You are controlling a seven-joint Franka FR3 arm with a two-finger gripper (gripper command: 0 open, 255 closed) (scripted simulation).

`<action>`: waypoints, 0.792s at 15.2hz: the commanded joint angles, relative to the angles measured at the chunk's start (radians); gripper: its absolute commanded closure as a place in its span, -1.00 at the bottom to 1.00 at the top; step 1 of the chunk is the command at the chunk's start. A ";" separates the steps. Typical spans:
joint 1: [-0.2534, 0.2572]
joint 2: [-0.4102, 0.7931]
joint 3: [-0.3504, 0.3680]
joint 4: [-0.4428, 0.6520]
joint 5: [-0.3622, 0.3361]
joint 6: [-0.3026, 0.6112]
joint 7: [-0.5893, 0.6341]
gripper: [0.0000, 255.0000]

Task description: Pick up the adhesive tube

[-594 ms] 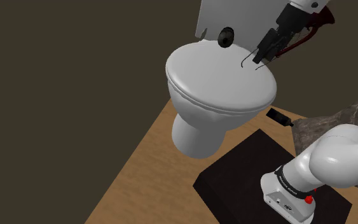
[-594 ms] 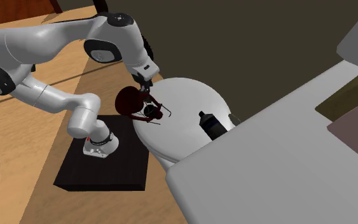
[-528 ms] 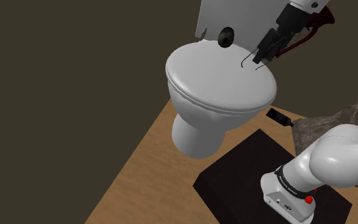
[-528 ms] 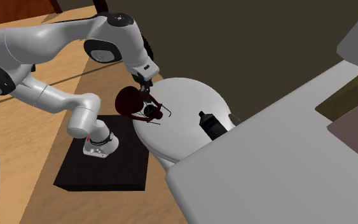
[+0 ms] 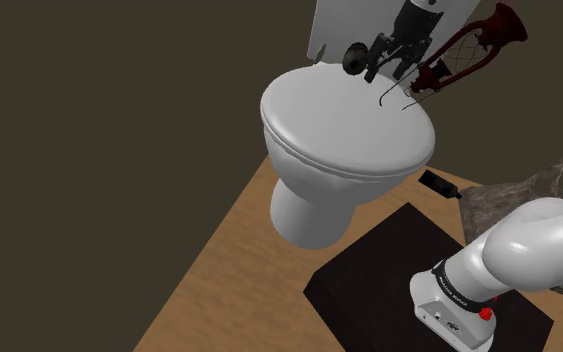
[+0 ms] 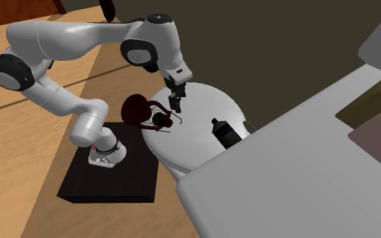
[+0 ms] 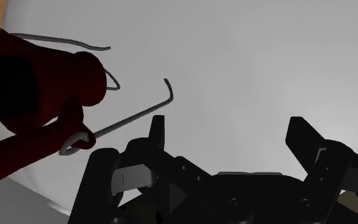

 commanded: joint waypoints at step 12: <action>-0.124 0.448 0.101 0.424 -0.329 0.015 0.438 -1.00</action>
